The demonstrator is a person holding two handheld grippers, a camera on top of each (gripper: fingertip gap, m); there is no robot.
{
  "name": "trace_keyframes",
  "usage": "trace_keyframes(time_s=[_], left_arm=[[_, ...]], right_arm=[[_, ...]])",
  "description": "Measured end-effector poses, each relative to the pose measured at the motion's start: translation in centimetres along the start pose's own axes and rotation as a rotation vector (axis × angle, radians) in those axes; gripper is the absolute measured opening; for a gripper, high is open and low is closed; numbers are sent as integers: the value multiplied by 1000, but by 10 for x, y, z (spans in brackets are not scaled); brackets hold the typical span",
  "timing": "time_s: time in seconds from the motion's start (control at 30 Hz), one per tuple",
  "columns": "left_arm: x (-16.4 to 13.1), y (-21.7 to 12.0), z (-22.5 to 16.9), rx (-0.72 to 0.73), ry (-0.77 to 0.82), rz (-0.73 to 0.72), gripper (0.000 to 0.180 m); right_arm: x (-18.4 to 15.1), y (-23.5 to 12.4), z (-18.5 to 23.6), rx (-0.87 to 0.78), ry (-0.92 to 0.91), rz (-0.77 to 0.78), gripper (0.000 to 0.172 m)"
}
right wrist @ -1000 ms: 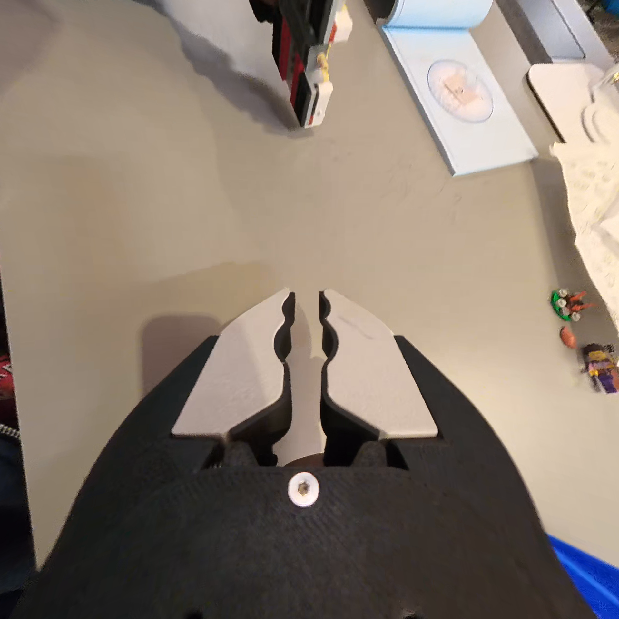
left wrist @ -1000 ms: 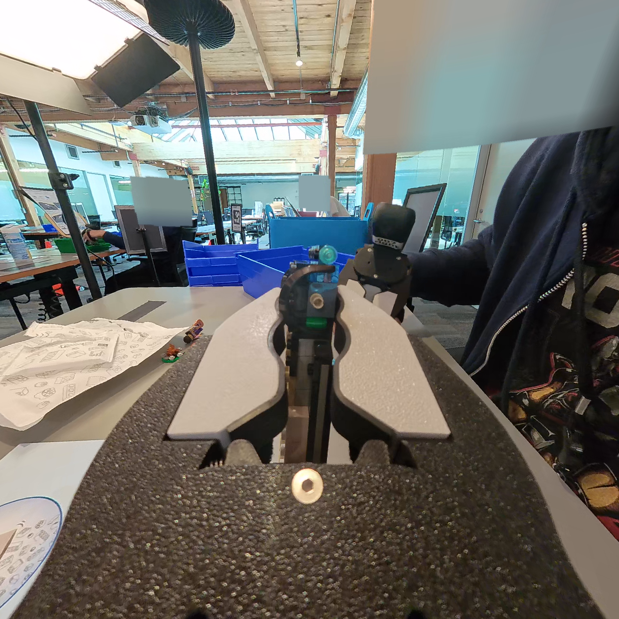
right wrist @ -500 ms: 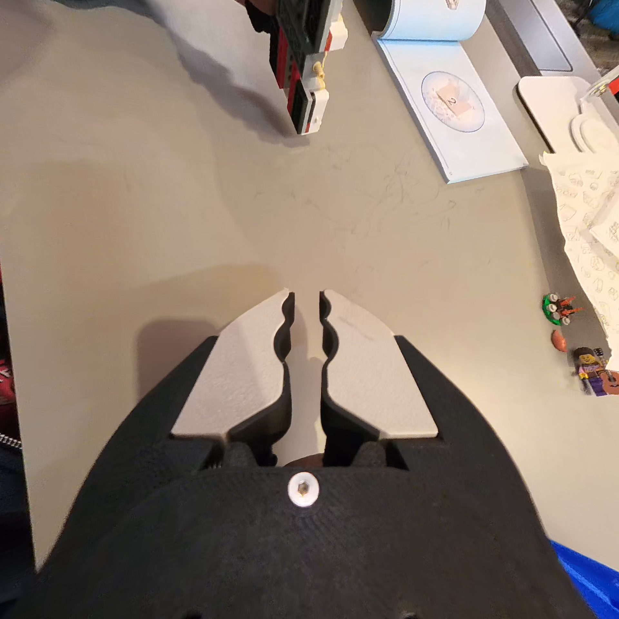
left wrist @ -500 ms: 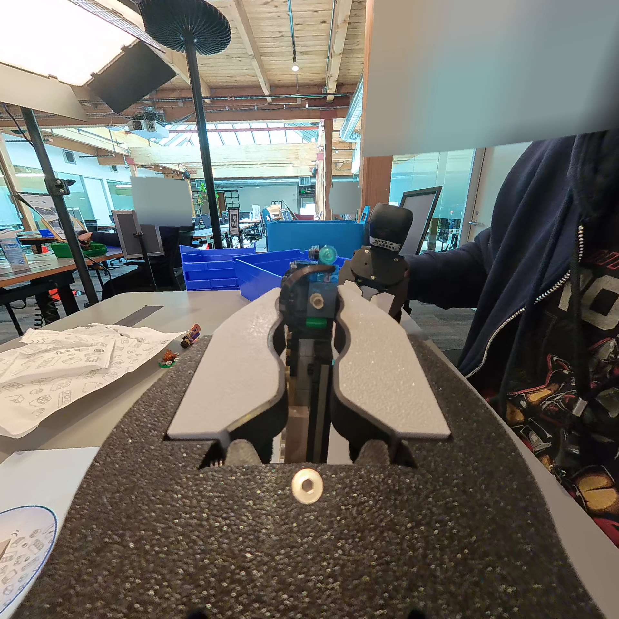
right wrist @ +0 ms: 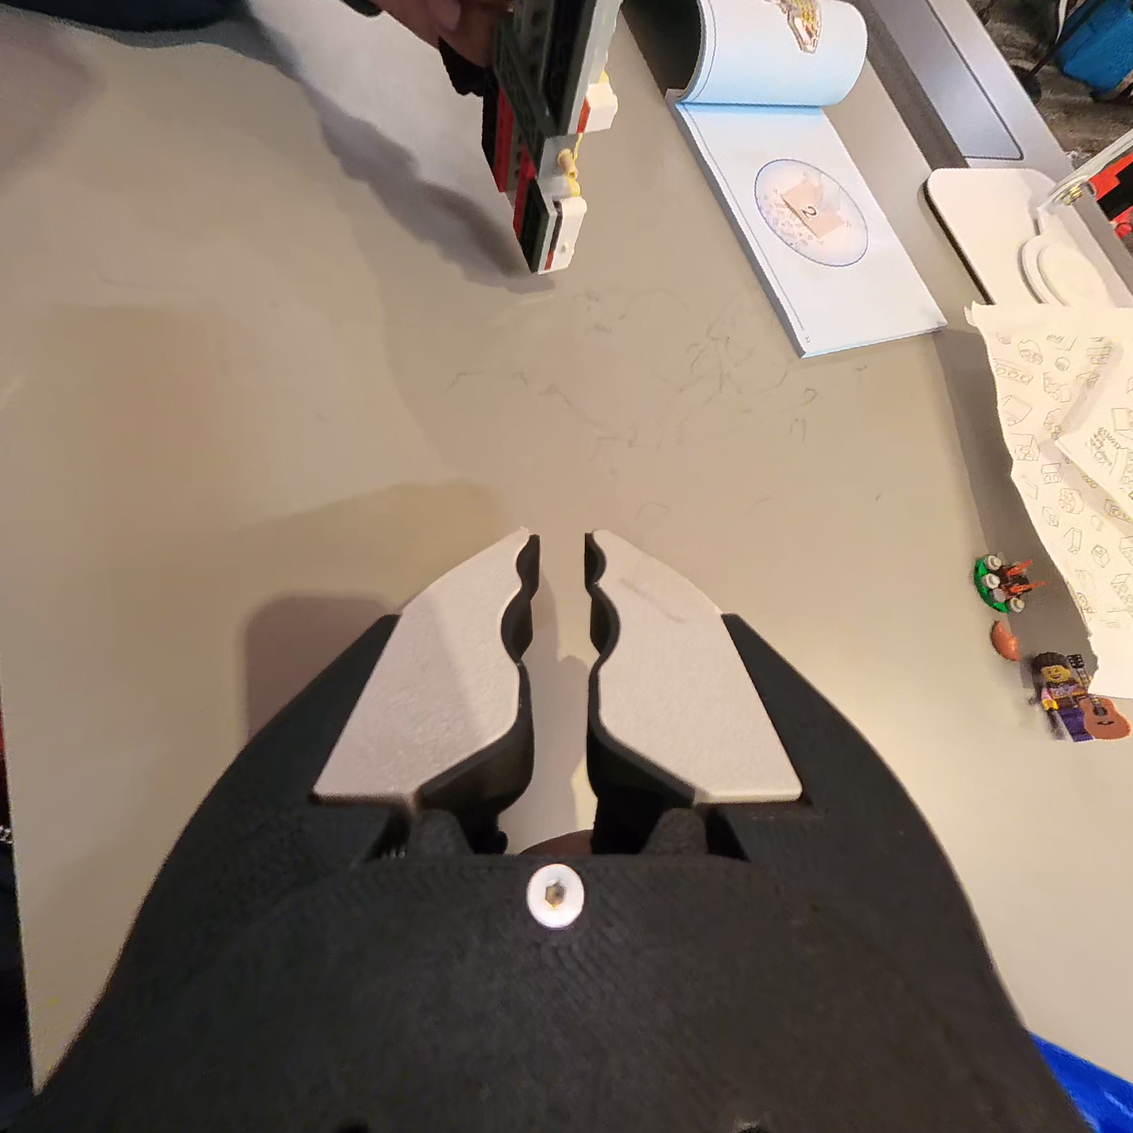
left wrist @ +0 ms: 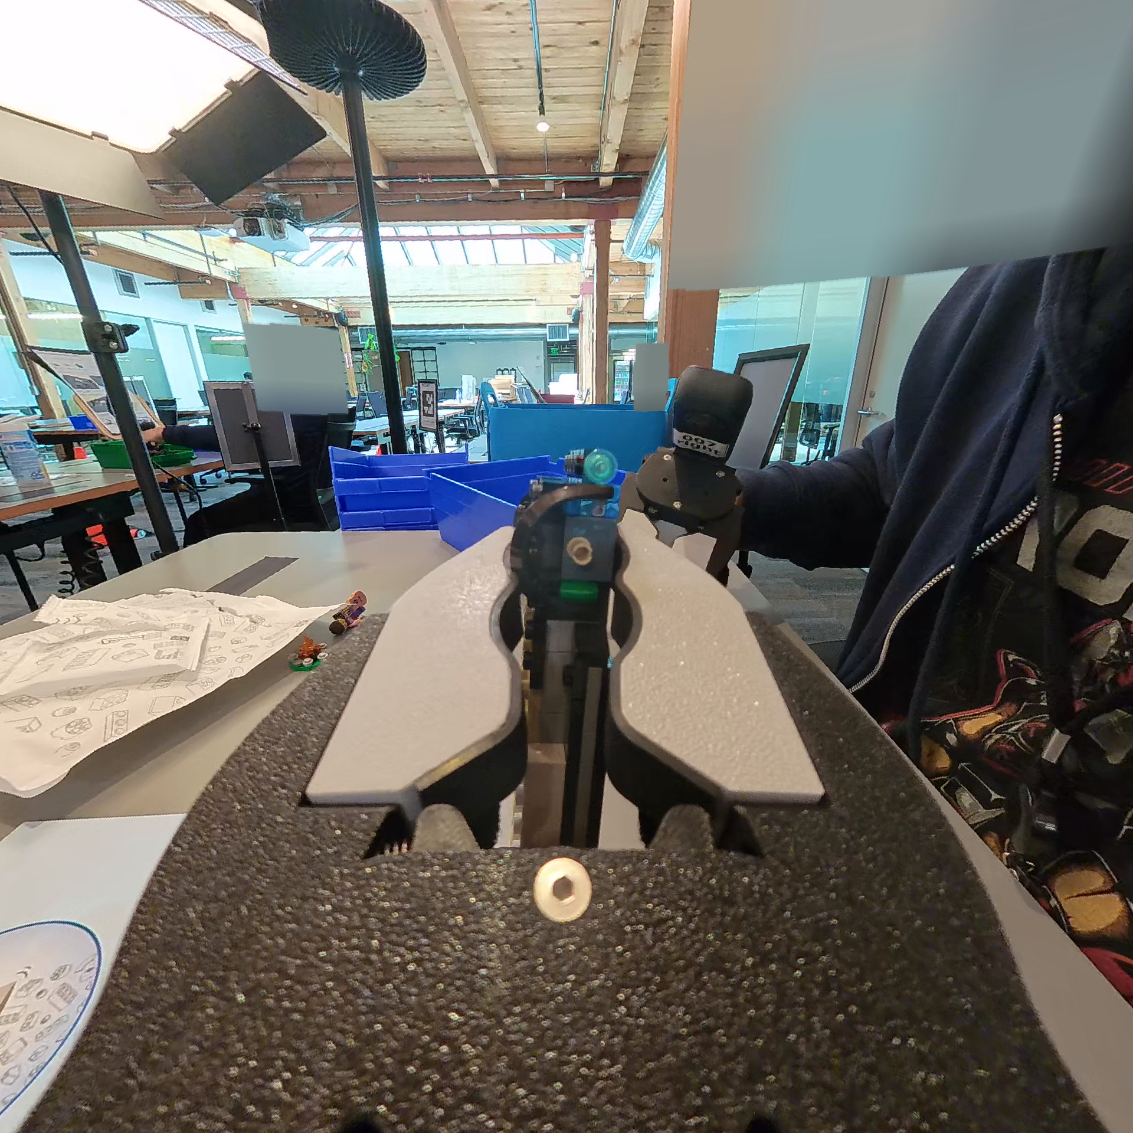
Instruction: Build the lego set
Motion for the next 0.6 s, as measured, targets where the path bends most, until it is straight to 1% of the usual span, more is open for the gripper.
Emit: trace_keyframes(time_s=[0.03, 0.1, 0.17, 0.27, 0.33, 0.4, 0.5, 0.6], left_arm=[[0, 0, 0, 1, -1, -1, 25], [0, 0, 1, 3, -2, 0, 25], [0, 0, 1, 3, -3, 0, 25], [-1, 1, 1, 2, -7, -1, 25], [-1, 1, 1, 4, -9, 0, 25], [-1, 0, 2, 5, -11, -1, 25], [-1, 0, 2, 6, -13, -2, 25], [1, -1, 2, 2, -15, -8, 25]], right_arm=[[2, 0, -2, -6, -7, -7, 13], [12, -1, -7, -29, -31, -39, 13], [33, -2, -14, -59, -63, -101, 13], [83, -7, -21, -60, -105, -261, 13], [120, -11, -23, -35, -129, -379, 13], [149, -12, -22, -5, -149, -468, 13], [172, -8, -22, 4, -194, -515, 14], [180, -2, -23, 9, -204, -525, 14]])
Point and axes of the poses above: each gripper's, where its closed fingertips meet, y out along the fingers, x out of its top, z = x × y across the jaws, the point moved 1 cm from there along -y, back along the fingers, and after that the axes turned 7 degrees about x, right-handed, at the moved point
